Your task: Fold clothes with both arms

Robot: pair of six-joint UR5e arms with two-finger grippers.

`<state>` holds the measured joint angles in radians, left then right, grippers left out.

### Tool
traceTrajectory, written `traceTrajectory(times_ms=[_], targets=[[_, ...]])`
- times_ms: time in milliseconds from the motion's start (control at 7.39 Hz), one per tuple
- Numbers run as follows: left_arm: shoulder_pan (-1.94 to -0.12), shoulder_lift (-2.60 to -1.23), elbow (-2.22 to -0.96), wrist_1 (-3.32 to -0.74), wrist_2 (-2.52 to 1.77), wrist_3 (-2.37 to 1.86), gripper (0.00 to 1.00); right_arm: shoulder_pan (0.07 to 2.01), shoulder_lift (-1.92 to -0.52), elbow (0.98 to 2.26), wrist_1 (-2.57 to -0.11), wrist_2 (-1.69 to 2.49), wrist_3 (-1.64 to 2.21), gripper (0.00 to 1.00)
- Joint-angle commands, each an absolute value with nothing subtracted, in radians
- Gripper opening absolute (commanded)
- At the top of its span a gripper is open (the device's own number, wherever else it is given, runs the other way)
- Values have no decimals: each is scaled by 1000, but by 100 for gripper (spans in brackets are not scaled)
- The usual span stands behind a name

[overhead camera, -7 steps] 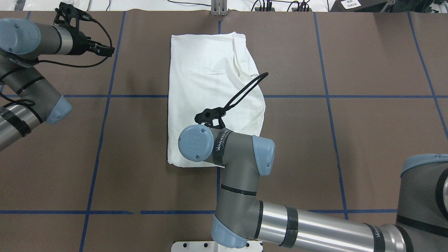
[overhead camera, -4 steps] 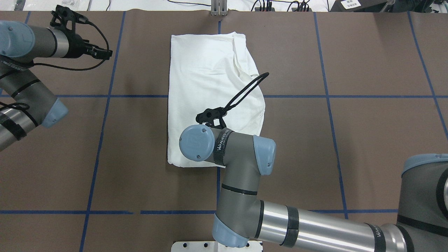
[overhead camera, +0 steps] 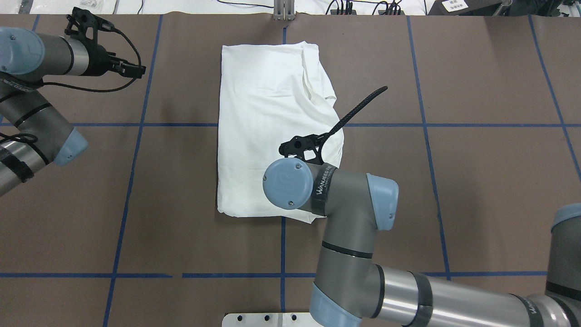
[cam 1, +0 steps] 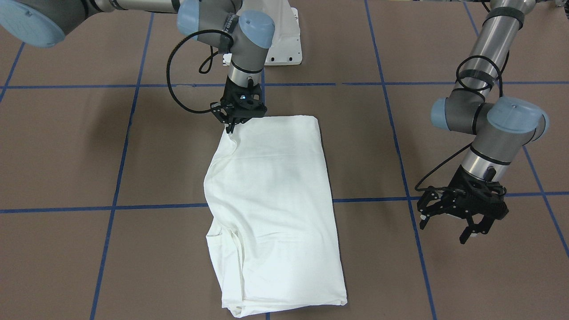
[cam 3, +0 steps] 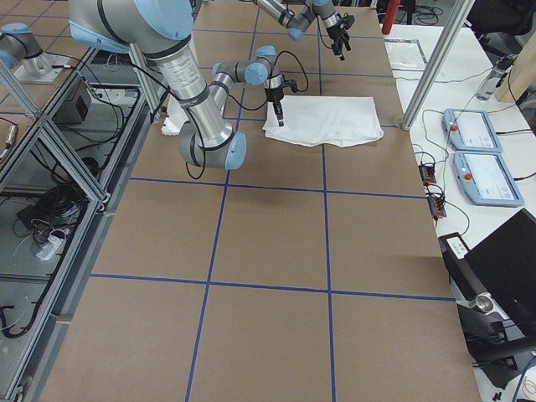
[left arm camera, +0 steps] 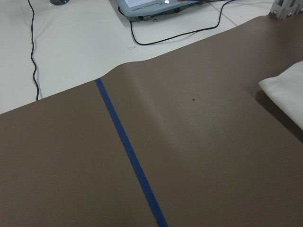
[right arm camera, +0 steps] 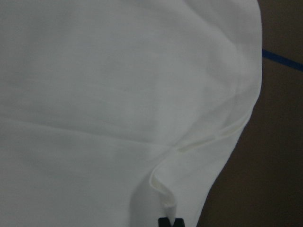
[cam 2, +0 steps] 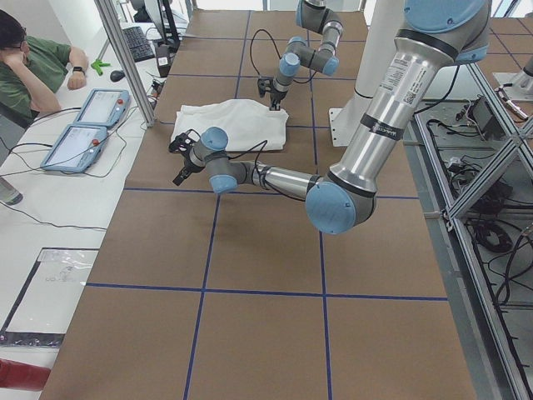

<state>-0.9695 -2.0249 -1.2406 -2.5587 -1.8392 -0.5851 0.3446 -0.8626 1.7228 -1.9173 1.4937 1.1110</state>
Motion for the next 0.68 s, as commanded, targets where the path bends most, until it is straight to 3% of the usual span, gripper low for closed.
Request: traceTrajectory(times_ms=[0,135,271,541], targets=[[-968,-2025,-1238,-2559,-1839,-584,100,316,-981,1860,-1948,1482,1144,0],[-966,-2025,-1238,-2559,-1839,-584,100,308,-986,1862,-1948,1482,1146,35],[-966,-2025,-1238,-2559,-1839,-584,100,286,-1002,1862,-1948,1461,1167,96],[-965,-2025,-1239,-2559,-1839,-584,100,256,-1000,1861,-1939,1399,1246,100]])
